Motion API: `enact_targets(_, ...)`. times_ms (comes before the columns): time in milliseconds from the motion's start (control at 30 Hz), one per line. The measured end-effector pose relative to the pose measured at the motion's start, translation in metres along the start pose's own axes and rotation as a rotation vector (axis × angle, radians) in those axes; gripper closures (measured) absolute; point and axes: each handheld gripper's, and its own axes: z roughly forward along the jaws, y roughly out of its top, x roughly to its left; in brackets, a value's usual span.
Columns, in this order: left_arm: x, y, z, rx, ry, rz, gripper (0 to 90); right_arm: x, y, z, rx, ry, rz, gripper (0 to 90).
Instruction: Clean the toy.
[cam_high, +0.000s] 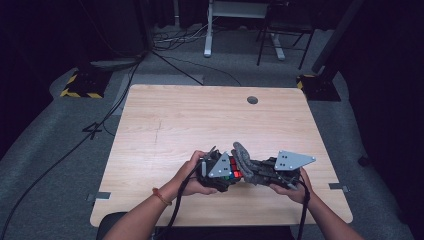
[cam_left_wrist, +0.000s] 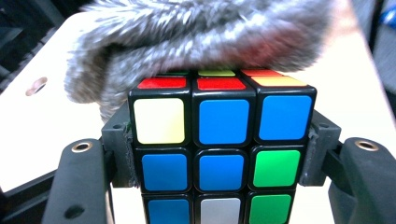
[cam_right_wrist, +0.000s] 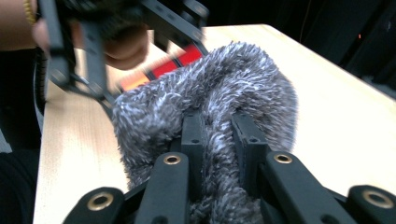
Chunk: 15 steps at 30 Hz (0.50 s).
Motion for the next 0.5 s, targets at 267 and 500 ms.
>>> enact_targets(267, 0.0, 0.001, -0.005, -0.058, -0.013, -0.008, 33.2, -0.007, -0.01, 0.009, 0.018, 0.047, 0.076, 77.6)
enact_targets(500, -0.002, -0.003, 0.008, 0.013, -0.016, -0.018, 32.9, -0.003, -0.002, 0.003, -0.063, 0.075, 0.074, 77.9)
